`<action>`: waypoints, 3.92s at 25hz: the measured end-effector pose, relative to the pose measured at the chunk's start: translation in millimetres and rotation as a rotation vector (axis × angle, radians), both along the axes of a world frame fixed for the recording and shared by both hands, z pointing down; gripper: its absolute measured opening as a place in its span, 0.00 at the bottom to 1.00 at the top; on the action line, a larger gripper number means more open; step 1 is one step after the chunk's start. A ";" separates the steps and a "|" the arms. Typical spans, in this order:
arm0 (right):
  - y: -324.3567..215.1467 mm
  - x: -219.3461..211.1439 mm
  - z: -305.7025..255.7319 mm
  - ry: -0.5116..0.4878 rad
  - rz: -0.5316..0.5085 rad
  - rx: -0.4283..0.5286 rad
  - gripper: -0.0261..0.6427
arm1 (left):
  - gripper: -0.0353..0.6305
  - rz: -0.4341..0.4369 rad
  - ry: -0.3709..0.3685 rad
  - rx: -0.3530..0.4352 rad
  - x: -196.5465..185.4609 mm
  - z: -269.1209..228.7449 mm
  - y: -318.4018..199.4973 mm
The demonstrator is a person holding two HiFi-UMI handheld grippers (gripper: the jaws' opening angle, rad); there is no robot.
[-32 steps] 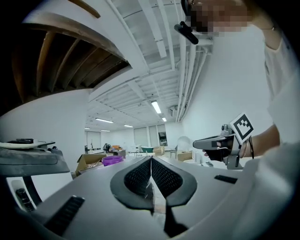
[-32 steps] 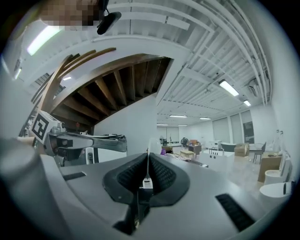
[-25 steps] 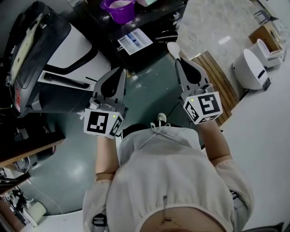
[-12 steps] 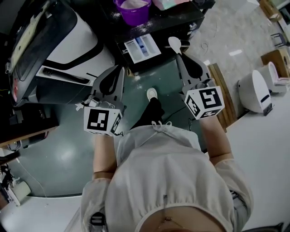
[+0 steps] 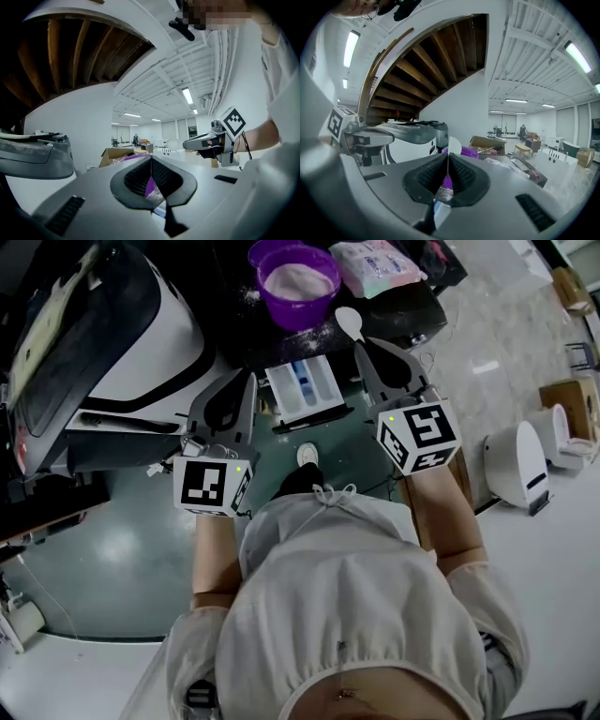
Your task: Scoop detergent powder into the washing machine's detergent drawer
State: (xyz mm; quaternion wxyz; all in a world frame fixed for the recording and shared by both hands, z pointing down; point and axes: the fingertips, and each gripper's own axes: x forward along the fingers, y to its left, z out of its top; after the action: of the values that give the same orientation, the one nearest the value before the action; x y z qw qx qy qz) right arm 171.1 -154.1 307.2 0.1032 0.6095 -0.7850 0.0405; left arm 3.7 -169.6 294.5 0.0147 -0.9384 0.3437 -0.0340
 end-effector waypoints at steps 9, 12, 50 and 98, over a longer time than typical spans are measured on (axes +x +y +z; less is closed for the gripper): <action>-120.0 2.7 20.6 0.099 -0.140 -0.165 0.06 | 0.09 -0.076 0.007 -0.016 7.0 -2.2 -87.3; -140.5 2.0 31.8 0.129 -0.184 -0.231 0.06 | 0.09 -0.090 -0.003 -0.016 9.6 -1.3 -96.2; -185.9 -5.1 115.9 0.621 -0.774 -0.922 0.06 | 0.09 -0.289 -0.073 -0.047 24.9 9.9 -93.5; -137.0 30.9 31.0 -0.753 -0.518 -0.795 0.06 | 0.09 -0.361 -0.089 -0.025 46.0 -5.1 -54.3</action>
State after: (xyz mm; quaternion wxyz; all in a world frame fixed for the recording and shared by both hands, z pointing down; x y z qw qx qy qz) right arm 201.9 -291.1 338.2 0.0445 0.2569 -0.8151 0.5173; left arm 49.7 -223.9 289.3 0.0121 -0.8591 0.5051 -0.0819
